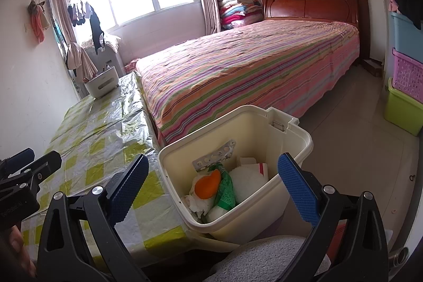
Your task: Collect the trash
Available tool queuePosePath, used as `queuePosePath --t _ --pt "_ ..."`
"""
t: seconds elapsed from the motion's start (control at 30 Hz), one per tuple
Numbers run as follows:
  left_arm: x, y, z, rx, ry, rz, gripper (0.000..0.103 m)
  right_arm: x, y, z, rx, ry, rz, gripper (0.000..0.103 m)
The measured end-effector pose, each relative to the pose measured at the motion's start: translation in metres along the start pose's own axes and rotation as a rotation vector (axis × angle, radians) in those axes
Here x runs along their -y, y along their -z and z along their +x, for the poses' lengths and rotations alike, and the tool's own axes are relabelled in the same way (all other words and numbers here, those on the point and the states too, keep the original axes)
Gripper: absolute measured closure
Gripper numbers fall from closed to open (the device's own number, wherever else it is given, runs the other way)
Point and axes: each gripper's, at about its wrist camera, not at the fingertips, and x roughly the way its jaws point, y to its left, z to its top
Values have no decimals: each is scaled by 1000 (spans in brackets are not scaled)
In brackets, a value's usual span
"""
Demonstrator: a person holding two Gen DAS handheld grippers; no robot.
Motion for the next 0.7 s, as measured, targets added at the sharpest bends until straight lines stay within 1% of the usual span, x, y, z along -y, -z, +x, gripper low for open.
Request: queuePosePath --t 0.17,0.57,0.6,0.63,0.67,0.7 --pt "3 0 -1 0 23 15 22 0 0 0 -1 0 3 6" --pt "8 0 -1 10 2 37 21 -1 -1 0 -3 -2 -1 6" --pt "8 0 -2 10 2 39 21 -1 -1 0 -4 -3 2 6" --pt "8 0 -1 9 2 41 19 0 -1 0 -5 -2 3 6" --pt "9 0 -1 8 3 40 14 0 -1 0 -6 -2 3 6" --pt "8 0 -2 10 12 35 14 0 -1 0 -6 -3 4 6"
